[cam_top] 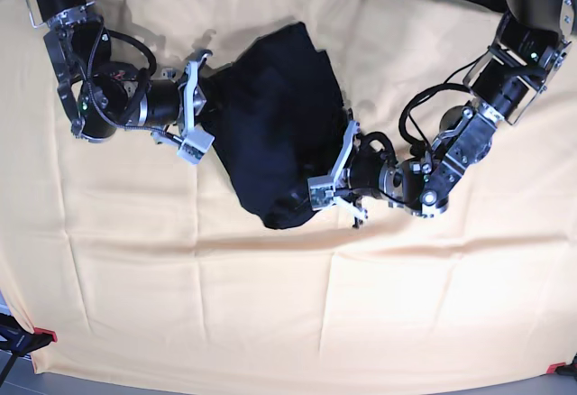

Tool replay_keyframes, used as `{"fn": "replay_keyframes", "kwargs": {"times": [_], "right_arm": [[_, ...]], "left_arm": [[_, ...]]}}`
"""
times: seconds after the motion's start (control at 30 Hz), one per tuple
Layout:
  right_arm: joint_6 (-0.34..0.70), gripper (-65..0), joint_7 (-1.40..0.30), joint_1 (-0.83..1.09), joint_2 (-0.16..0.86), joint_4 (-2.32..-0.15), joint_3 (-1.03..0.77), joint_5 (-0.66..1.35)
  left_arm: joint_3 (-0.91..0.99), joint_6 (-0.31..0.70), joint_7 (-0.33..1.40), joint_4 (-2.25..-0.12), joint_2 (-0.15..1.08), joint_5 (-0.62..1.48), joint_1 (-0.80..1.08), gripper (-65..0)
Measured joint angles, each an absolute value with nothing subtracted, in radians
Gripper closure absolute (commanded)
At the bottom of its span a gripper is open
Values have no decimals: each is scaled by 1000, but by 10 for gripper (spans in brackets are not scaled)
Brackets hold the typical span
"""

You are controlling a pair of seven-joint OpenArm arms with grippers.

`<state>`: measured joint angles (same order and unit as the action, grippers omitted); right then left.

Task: Fold the T-shirt properly
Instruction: 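Grasp the bundle's sides with both grippers and fold it over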

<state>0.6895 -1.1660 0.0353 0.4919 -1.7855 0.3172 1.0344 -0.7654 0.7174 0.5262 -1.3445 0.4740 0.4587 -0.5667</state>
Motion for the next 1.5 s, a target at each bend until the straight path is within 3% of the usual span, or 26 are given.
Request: {"fn": "replay_keyframes", "kwargs": {"times": [0.2, 0.3, 0.4, 0.57, 0.63, 0.73, 0.97, 1.07, 1.2, 1.5], "right_arm": [[693, 0, -1171, 154, 493, -1943, 317, 929], [694, 0, -1117, 188, 492, -1958, 315, 783], [609, 0, -1082, 197, 492, -1958, 289, 669], [411, 0, -1051, 196, 490, -1978, 136, 553], [398, 0, -1071, 203, 495, -1991, 71, 554], [411, 0, -1070, 229, 487, -2008, -6, 583], [663, 0, -1090, 232, 485, -2025, -93, 945], [693, 0, -1136, 234, 484, -2024, -85, 1008], [693, 0, -1142, 234, 482, -2024, -78, 1023], [693, 0, -1164, 281, 481, -1971, -78, 1013]], "left_arm": [[-762, 662, 529, -1329, 379, 447, -654, 0], [-766, 662, 525, -1286, 324, 403, -672, 0], [-766, 663, 572, -1282, 337, 424, -702, 0], [-729, 679, 754, -1299, 382, 633, -778, 0], [-688, 686, 790, -1317, 406, 724, -782, 0], [-612, 696, 893, -1323, 465, 913, -776, 0], [-427, 690, 1266, -1325, 577, 1448, -720, 0], [-432, 693, 1407, -1325, 595, 1451, -632, 0], [-439, 693, 1406, -1373, 590, 1452, -516, 0], [-437, 693, 1403, -1433, 593, 1451, -443, 0]]}}
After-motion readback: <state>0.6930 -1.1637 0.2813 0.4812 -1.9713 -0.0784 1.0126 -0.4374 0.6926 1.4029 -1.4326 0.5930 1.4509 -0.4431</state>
